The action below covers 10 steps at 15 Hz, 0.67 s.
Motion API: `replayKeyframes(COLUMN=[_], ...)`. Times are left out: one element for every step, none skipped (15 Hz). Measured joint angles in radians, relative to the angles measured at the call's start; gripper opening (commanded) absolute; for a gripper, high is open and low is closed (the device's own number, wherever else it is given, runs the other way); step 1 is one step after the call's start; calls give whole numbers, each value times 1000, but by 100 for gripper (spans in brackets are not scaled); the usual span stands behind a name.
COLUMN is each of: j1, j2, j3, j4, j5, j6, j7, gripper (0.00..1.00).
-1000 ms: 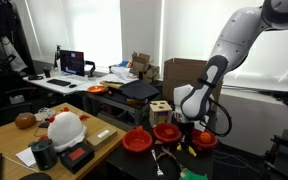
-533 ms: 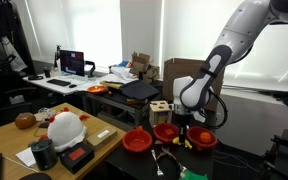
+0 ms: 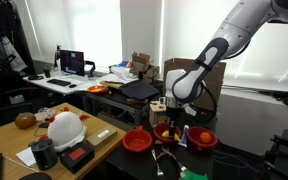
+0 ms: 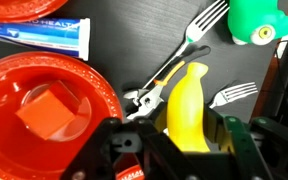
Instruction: Pick up the banana plush toy and put it in the bowl
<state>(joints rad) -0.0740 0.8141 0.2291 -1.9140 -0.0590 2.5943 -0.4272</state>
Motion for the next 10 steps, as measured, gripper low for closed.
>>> replayKeyframes(j1=[2,3,4,4,5,6,6,5,5,1], j2=[0,1,2,4,7,10,12,13,14,13], j3=[-3,-8,-14,-22,-31,-41,-50,-60,-69,-76], j4=[8,10,10,8,5,1,-5,-13,-23,-35], j5=[0,1,2,2,3,4,5,8,12,21], j6=[-16,-27,-33,-35,-35,-35,-35,-35,-34,-32], j7=[1,4,9,22,37,57,75,97,115,128], gripper=[8,8,8,8,8,8,8,8,8,8])
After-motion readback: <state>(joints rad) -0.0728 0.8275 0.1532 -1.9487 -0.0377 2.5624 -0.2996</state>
